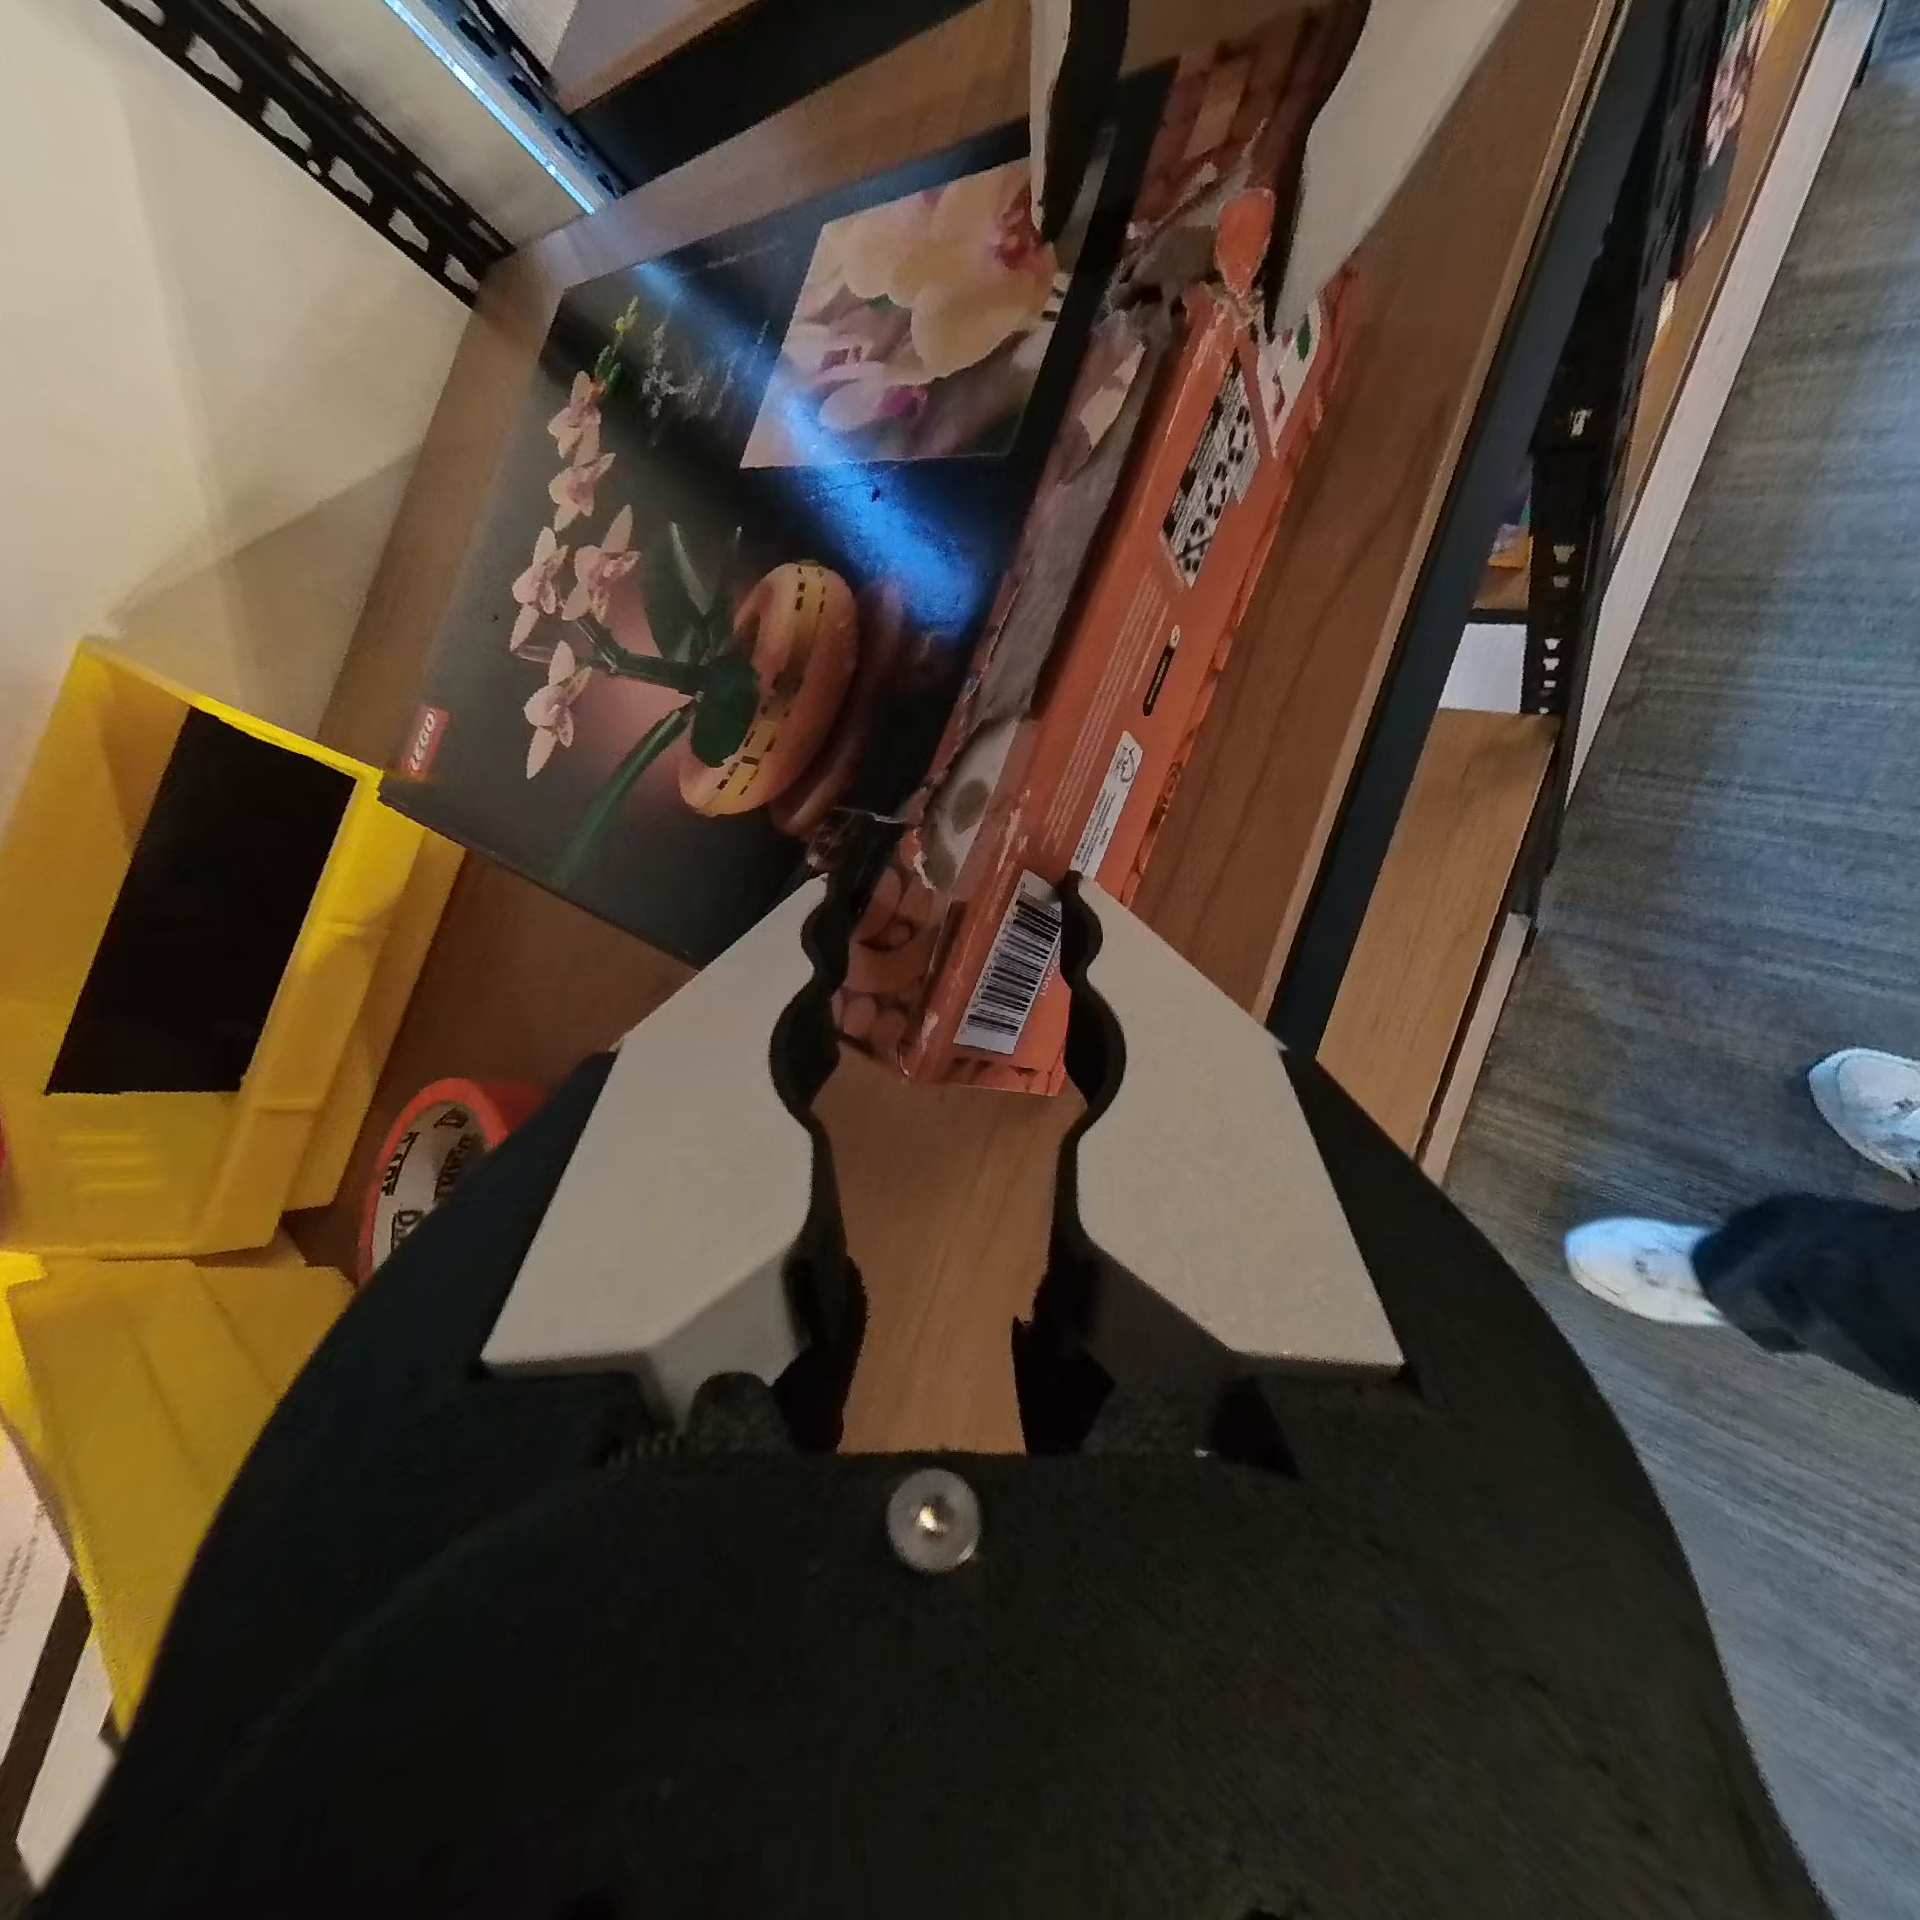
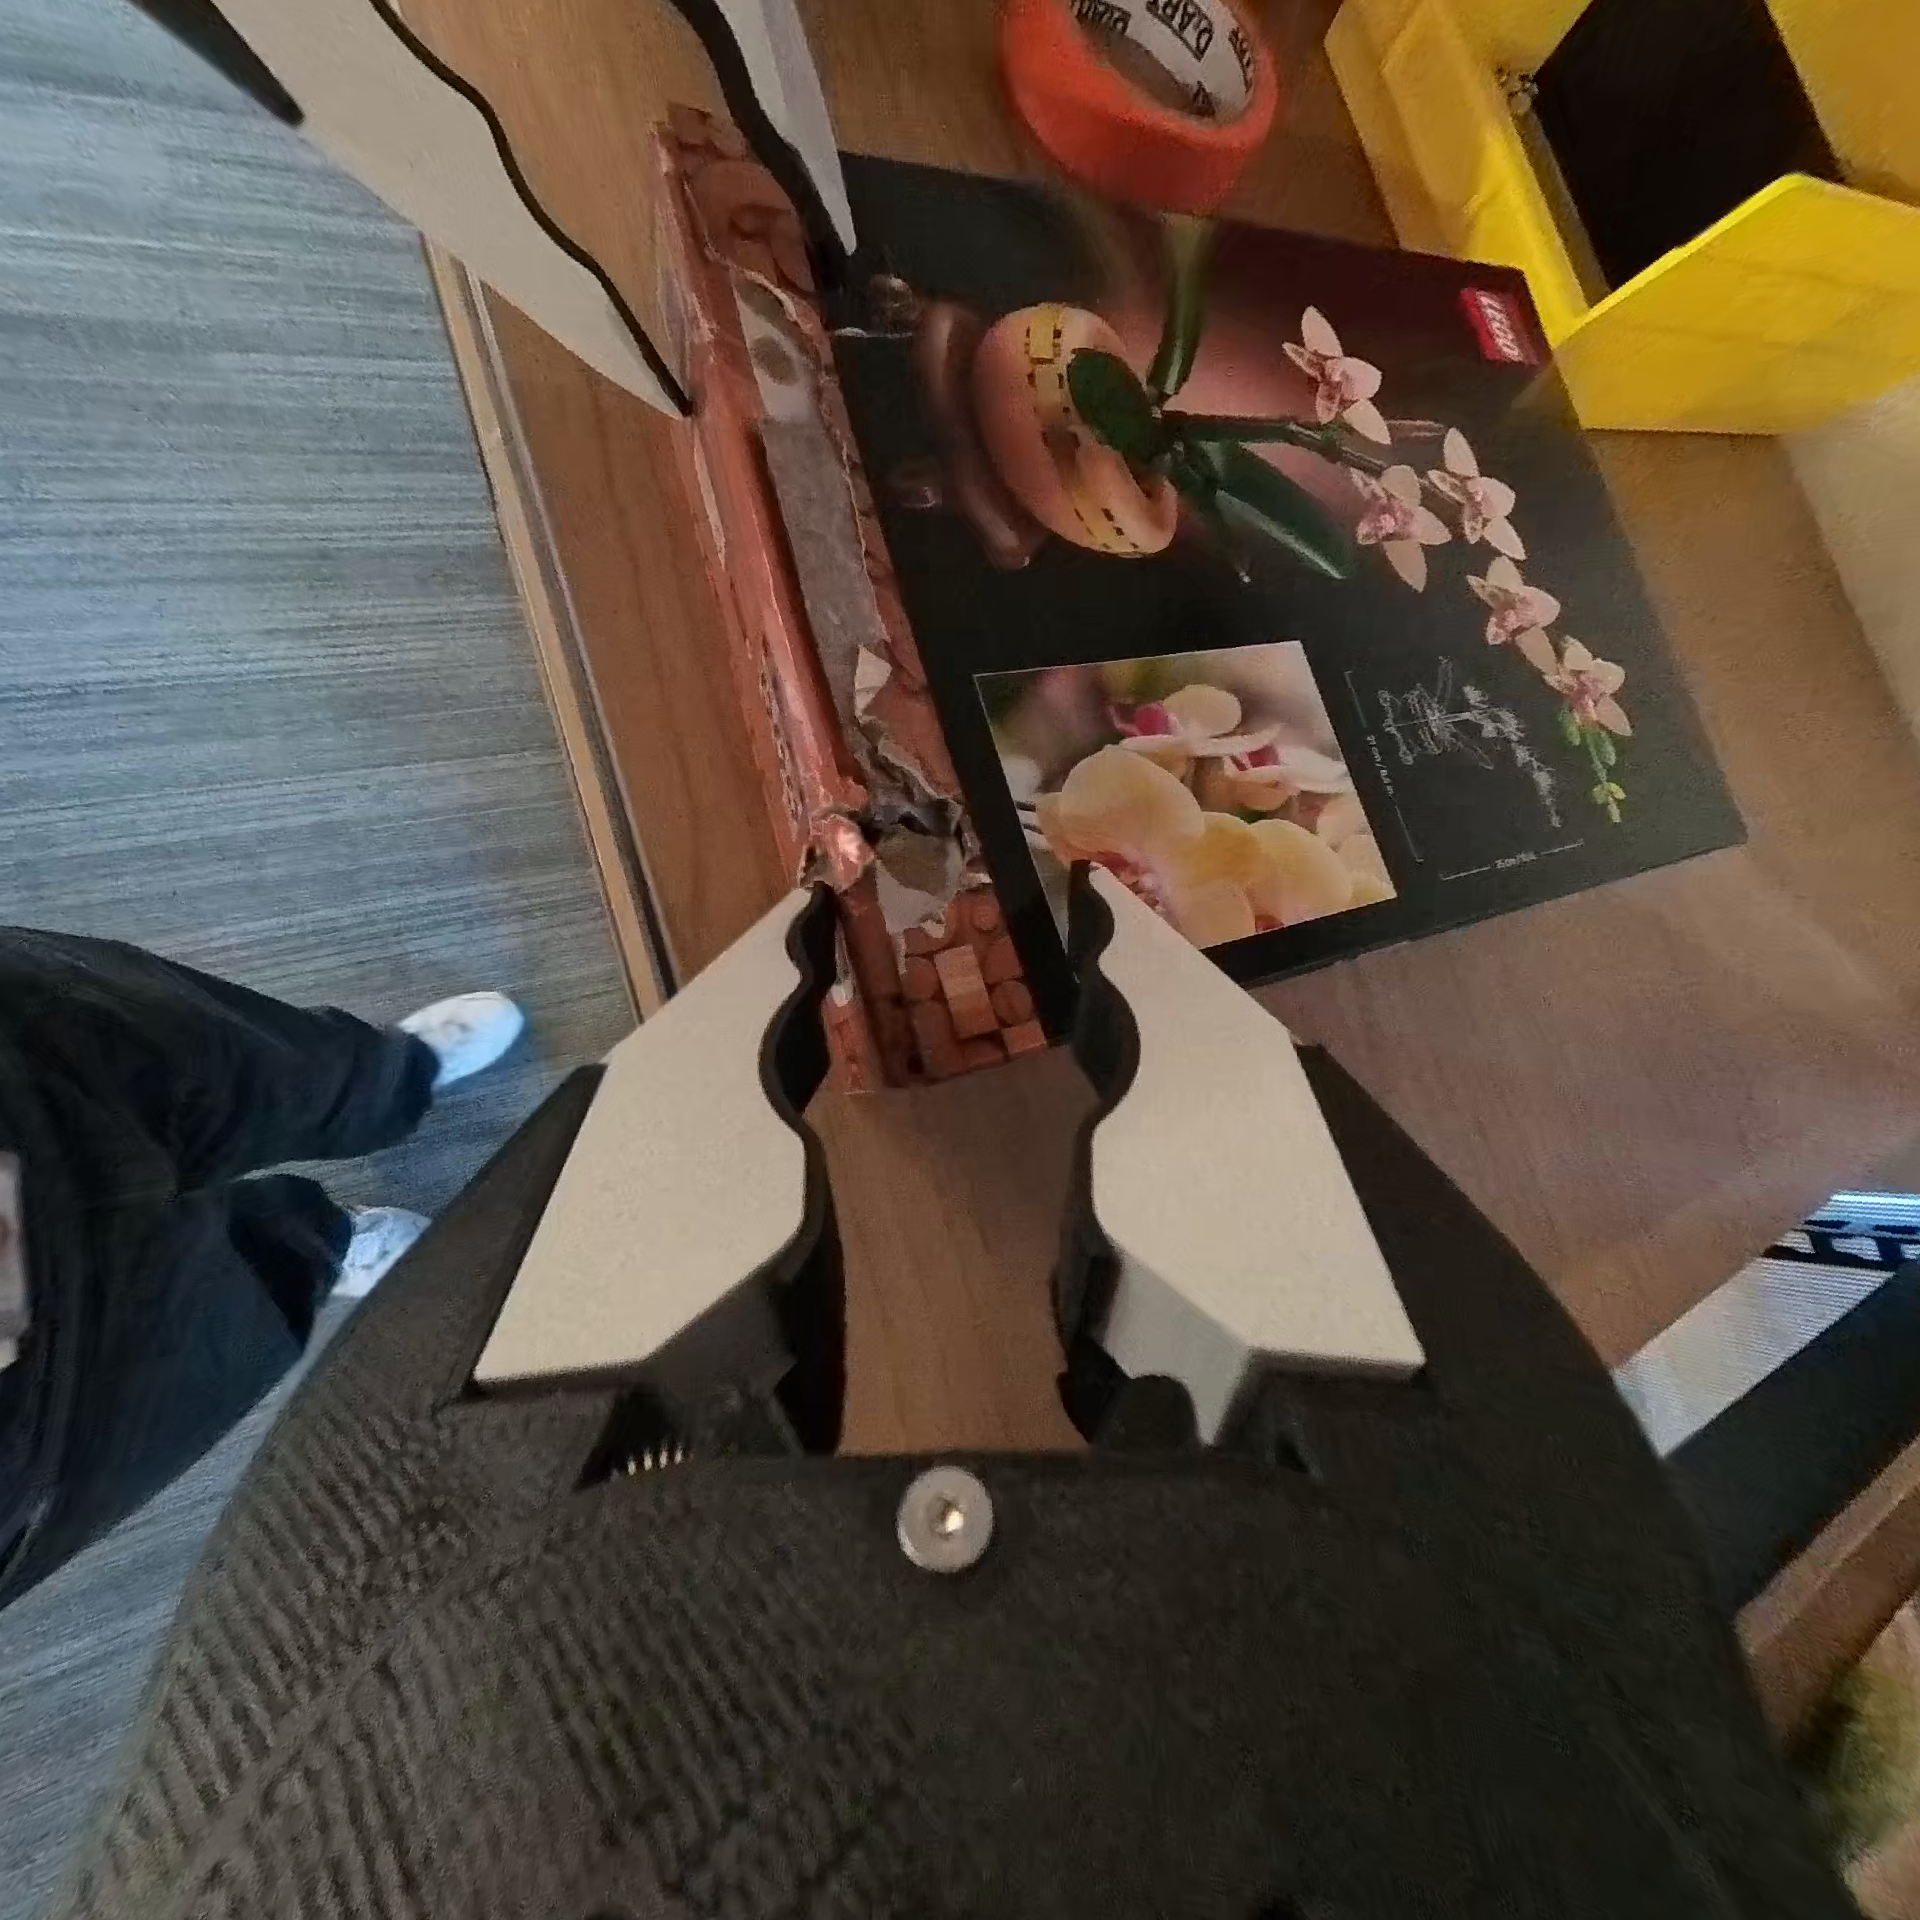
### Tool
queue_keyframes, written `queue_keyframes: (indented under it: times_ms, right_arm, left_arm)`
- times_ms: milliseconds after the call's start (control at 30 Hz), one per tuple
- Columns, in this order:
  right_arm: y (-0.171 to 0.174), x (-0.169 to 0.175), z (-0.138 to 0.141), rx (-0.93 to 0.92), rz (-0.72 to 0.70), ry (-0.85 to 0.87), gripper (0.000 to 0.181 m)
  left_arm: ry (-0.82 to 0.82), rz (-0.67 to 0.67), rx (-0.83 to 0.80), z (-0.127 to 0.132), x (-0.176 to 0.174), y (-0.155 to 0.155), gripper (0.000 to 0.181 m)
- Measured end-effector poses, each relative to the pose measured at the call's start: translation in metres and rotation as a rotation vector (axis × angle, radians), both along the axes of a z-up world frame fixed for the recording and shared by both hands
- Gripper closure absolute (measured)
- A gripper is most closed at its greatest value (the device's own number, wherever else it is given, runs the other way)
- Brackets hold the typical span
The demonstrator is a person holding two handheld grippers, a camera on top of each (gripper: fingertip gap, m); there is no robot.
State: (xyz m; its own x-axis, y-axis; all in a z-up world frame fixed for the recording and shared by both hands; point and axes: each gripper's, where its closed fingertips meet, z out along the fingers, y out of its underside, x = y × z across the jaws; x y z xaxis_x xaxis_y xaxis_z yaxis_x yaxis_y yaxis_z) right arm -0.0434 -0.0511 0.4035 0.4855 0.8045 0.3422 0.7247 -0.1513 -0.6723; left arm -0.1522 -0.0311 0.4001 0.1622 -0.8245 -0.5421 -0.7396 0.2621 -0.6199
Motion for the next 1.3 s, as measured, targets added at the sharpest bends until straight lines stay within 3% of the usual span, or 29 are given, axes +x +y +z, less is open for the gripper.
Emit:
queue_keyframes:
  times_ms: [467, 767, 933, 1033, 1100, 1167, 1300]
  right_arm:
    - [-0.002, 0.002, 0.001, 0.03, -0.075, -0.071, 0.131]
    - [-0.007, 0.001, 0.012, 0.062, -0.079, -0.061, 0.122]
    - [-0.01, -0.06, 0.088, 0.163, 0.149, 0.079, 0.119]
    - [0.024, -0.124, 0.114, 0.167, 0.318, 0.051, 0.12]
    - [0.069, -0.161, 0.098, 0.133, 0.397, -0.061, 0.125]
    - [0.101, -0.191, 0.061, 0.056, 0.515, -0.191, 0.129]
    - [0.152, -0.213, 0.002, -0.047, 0.576, -0.391, 0.13]
  left_arm:
    - [-0.065, -0.027, 0.074, 0.002, 0.001, 0.001, 0.138]
    - [-0.326, 0.004, -0.046, 0.015, 0.001, -0.006, 0.129]
    - [-0.602, 0.157, -0.066, 0.034, -0.039, -0.023, 0.124]
    - [-0.8, 0.195, -0.136, 0.039, -0.067, -0.047, 0.13]
    - [-0.882, 0.205, -0.152, 0.042, -0.084, -0.058, 0.132]
    - [-0.928, 0.228, -0.135, 0.046, -0.1, -0.066, 0.132]
    - [-0.933, 0.32, -0.062, 0.04, -0.135, -0.075, 0.131]
